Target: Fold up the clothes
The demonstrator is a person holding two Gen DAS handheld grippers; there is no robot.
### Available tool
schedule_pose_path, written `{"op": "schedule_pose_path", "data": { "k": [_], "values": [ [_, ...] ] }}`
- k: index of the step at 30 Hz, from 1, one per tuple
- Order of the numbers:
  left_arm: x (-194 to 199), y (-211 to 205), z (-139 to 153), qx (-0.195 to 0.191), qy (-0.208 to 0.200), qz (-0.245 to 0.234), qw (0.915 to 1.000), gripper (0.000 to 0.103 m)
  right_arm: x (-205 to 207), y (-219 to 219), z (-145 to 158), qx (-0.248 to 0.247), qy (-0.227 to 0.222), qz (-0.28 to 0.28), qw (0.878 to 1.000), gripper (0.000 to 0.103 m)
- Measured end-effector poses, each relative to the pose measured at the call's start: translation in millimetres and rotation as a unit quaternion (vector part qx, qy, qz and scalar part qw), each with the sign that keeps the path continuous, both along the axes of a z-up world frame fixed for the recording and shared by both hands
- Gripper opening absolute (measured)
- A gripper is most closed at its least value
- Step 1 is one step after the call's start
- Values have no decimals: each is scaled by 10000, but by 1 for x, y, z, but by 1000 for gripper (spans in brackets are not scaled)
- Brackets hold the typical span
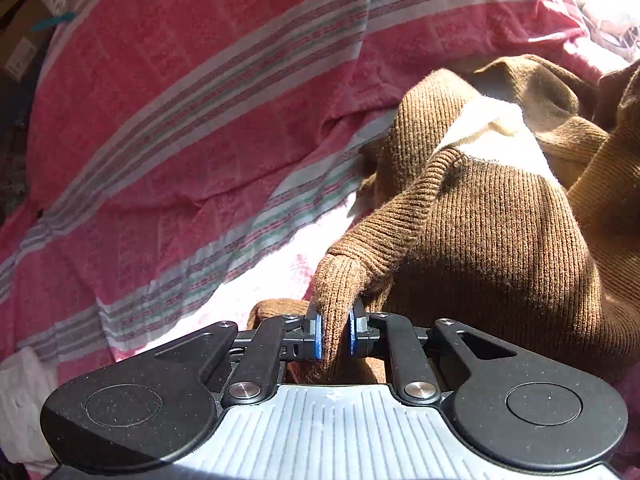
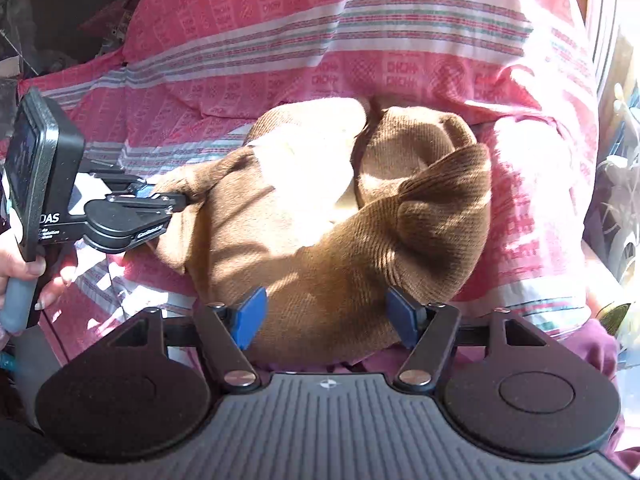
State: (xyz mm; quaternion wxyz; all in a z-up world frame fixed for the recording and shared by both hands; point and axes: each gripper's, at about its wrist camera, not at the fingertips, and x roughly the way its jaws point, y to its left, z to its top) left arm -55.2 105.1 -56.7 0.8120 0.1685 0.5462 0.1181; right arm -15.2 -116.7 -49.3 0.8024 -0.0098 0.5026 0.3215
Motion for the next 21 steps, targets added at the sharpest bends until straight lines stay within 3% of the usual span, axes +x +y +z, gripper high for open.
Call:
{"op": "schedule_pose_path", "data": {
  "k": [3, 6, 10, 13, 14, 15, 17, 21],
  "values": [
    [-19, 32, 9, -5, -17, 484, 9988, 6, 11, -2, 0, -273, -283, -50, 9992, 83],
    [-43, 57, 17, -82, 19, 852, 9963, 7, 20, 6, -6, -402, -377, 267, 9981, 84],
    [-66, 66, 14, -110, 179, 936, 9954, 9, 29, 31, -11, -593, -560, 834, 9932, 91],
    [-67, 61, 9, 49, 138, 794, 9967, 35, 32, 51, -24, -821, -537, 1270, 9870, 92],
    [-67, 59, 8, 107, 120, 746, 9971, 68, 33, 59, -30, -922, -519, 1419, 9842, 94],
    [-67, 57, 6, 166, 102, 698, 9974, 83, 33, 66, -36, -1028, -497, 1559, 9812, 95],
    [-61, 53, 0, 391, 36, 528, 9978, 92, 35, 75, -50, -1233, -292, 1579, 9793, 95],
    [-49, 53, -9, 237, 101, 193, 9995, 98, 27, 85, -62, -1142, 227, 1459, 9824, 96]
  ]
}}
